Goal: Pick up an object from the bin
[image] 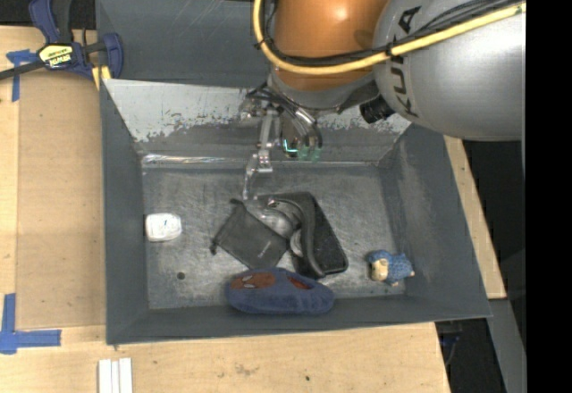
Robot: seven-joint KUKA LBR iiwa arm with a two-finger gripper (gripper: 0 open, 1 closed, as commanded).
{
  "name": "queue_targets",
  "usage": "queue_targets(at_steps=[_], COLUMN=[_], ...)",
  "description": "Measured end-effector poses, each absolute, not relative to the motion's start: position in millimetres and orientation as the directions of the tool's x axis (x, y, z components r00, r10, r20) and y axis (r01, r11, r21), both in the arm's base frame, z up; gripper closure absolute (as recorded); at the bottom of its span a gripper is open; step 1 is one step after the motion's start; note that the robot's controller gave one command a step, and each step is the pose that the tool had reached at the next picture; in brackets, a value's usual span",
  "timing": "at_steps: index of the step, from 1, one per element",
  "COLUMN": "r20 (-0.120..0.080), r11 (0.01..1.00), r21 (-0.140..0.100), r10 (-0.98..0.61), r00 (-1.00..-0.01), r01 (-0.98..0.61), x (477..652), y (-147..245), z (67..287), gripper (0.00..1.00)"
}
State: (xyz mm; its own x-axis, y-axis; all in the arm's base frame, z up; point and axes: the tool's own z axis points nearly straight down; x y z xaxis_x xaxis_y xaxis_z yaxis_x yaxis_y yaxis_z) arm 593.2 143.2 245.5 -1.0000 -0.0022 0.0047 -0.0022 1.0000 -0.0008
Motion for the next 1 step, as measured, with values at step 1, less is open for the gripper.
queue_targets(at_steps=[1], r20=[0.007], r11=[0.993], r21=[-0.002], r10=[-0.115], r00=[-0.993], r01=[-0.115], x=[549.8], y=[89.7], z=[98.9], gripper=[0.00])
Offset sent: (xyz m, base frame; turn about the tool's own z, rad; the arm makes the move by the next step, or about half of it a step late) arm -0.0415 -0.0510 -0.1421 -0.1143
